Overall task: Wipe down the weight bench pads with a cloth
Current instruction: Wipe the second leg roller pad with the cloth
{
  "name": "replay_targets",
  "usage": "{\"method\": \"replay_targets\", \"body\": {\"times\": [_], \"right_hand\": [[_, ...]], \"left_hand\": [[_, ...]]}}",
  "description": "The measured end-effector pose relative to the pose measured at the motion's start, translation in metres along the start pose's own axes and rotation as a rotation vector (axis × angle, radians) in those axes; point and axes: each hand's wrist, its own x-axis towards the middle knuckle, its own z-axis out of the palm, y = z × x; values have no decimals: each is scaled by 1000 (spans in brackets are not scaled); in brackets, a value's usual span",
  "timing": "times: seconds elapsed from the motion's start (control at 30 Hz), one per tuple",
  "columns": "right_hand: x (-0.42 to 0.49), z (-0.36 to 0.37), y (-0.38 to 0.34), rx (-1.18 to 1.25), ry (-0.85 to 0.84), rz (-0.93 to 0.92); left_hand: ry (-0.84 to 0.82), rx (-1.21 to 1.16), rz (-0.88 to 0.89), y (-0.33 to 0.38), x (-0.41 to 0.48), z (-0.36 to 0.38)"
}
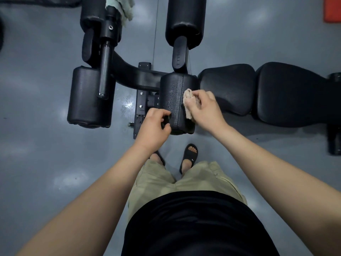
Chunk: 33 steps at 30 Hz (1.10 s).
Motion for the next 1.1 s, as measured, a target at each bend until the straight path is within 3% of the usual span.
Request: {"method": "replay_targets", "body": {"times": [0.13, 0.33, 0.53, 0.77, 1.1], "right_hand": [[6, 3, 10, -85, 77, -181], [54, 2, -13, -111, 171, -229], [82, -2, -32, -207, 128, -265], [69, -4, -36, -439, 88, -451], [29, 8, -18, -423, 59, -541]], "left_hand": [[-19, 15, -70, -3, 1, 1], [-15, 65, -42, -5, 0, 4], [35, 158, -11, -3, -2, 8], [67, 146, -6, -4, -4, 15], [34, 81, 11, -6, -3, 6]]}}
